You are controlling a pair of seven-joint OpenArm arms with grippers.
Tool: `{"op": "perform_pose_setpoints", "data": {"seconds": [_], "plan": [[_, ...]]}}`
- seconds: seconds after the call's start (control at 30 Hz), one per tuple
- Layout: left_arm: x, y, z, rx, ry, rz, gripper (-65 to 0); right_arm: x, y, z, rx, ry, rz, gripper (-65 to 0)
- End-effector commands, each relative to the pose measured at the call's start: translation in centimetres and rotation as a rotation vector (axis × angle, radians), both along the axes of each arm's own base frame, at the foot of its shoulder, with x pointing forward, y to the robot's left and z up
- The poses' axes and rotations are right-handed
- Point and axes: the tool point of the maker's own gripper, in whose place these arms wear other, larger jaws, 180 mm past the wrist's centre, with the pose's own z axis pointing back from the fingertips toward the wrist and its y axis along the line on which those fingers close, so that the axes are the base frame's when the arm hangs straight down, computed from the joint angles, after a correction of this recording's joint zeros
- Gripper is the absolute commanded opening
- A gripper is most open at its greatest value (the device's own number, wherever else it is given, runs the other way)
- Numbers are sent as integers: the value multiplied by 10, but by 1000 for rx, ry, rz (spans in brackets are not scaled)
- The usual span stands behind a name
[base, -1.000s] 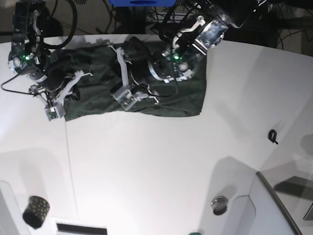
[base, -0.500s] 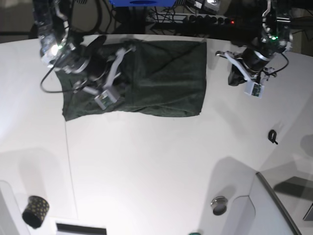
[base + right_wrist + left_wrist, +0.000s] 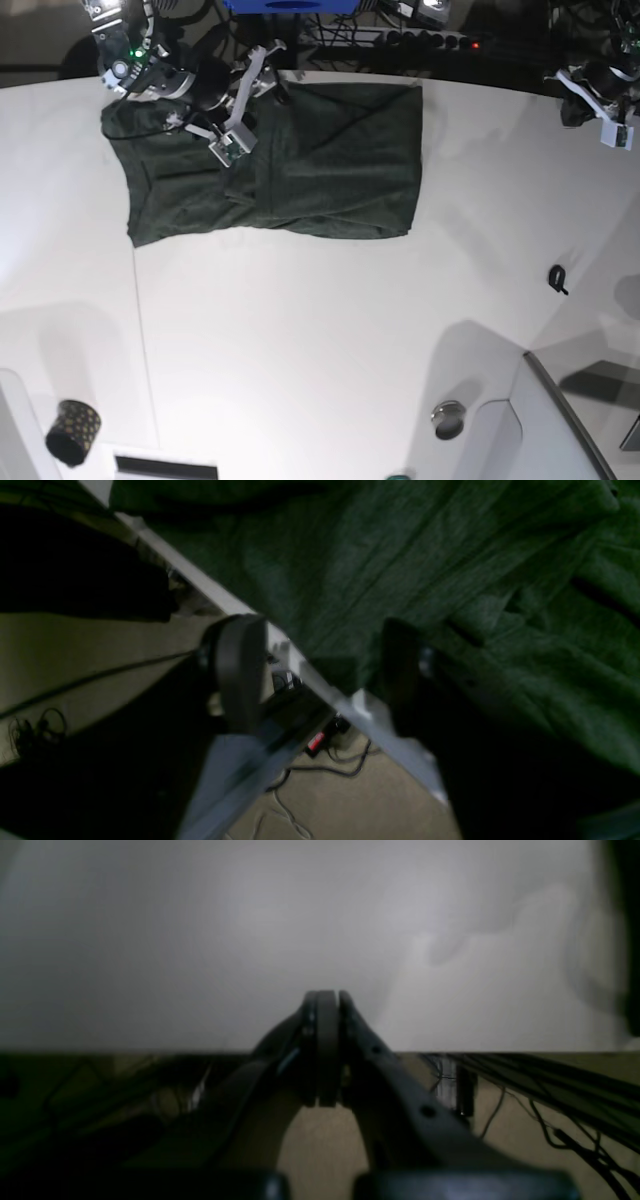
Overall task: Layout the t-shirt on the table in an organized manner, then fold the t-shirt properly
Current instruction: 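Release the folded strip with the left gripper and lift it away, then press and smooth the folded shirt with the right gripper, then withdraw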
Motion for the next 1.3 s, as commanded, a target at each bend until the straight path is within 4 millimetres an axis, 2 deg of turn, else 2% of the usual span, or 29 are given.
{"op": "perform_pose_setpoints", "data": {"seconds": [0.0, 0.07, 0.4, 0.47, 0.6, 0.63, 0.87, 1.0, 1.27], "plan": [[8, 6, 13, 14, -44, -10, -650, 0, 2, 0, 18, -2, -1, -233], [8, 8, 13, 17, -45, -6, -650, -5, 2, -10, 22, 20, -12, -209], [8, 4, 10, 6, -38, -12, -650, -14, 0, -32, 35, 61, -41, -243], [8, 4, 10, 5, -39, -11, -650, -12, 0, -32, 34, 57, -41, -305], [8, 4, 10, 5, -39, -11, -650, -11, -4, -33, 28, 58, -48, -581], [8, 4, 10, 5, -39, -11, -650, -11, -5, -34, 26, 57, -49, -632], [7, 4, 9, 3, -38, -10, -650, -6, -8, -30, 19, 41, -47, -630], [7, 4, 9, 4, -37, -10, -650, 1, -28, -35, -37, 45, -119, -630], [7, 3, 9, 2, -39, -9, -650, 1, -35, -37, -53, 53, -135, -620]]}}
